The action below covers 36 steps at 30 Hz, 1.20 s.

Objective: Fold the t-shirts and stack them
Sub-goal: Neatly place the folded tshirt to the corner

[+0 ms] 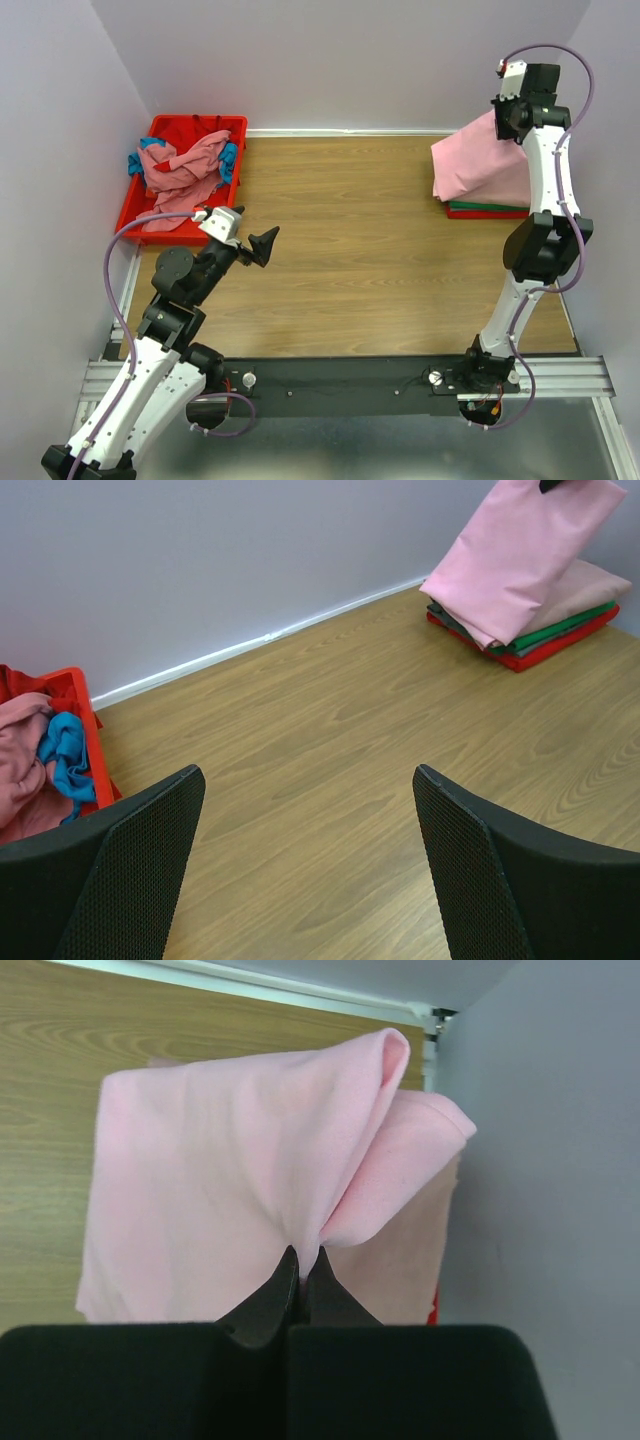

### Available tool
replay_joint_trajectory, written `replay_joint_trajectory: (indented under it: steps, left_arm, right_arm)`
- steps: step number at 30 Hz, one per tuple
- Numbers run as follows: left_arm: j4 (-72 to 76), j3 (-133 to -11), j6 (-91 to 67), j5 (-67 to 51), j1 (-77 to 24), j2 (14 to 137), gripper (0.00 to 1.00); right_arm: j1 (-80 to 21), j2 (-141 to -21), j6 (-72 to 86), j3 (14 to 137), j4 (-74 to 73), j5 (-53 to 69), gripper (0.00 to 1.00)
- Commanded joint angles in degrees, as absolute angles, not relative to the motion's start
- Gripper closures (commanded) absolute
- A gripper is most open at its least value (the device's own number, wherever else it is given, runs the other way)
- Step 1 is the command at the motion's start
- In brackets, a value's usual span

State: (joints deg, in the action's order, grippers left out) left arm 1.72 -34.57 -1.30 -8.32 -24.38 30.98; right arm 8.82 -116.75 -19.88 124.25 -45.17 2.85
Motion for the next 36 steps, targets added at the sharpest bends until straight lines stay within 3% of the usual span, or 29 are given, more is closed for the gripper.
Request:
replay_joint_trajectory:
  steps: [1,17,20,21,24,31,36]
  left_arm:
    - [3.16,-33.93,-0.62,-9.58,-24.52,31.02,0.08]
    - [3.25,-33.93,-0.62,-10.02,-24.61,31.29,0.08]
    - [3.25,-33.93,-0.62,-10.11,-24.61,31.2,0.08]
    - [3.25,-33.93,-0.62,-10.11,-24.52,31.29,0.08]
    - [3.25,-33.93,-0.62,-10.11,-24.52,31.29,0.08]
    - [3.16,-34.01,-0.62,-10.02,-24.61,31.29,0.08]
    - [2.82,-34.19,-0.88,-8.97,-24.61,30.85,0.08]
  right_arm:
    - [9.49,-117.86,-22.85,124.72,-40.7,-6.32,1.0]
    - [11.34,-118.74,-27.86,112.33,-31.74,-18.09,1.0]
    - [11.34,-119.18,-29.52,108.9,-27.35,-21.78,0.74]
    - [11.34,-119.7,-29.79,107.5,-24.64,-24.84,0.5]
    - [11.34,-120.67,-30.67,106.61,-21.63,-29.25,0.3]
    - [10.11,-115.6,-28.49,104.94,-20.65,-25.06,0.28]
    - [9.06,-107.42,-25.14,98.81,-23.37,-9.69,0.22]
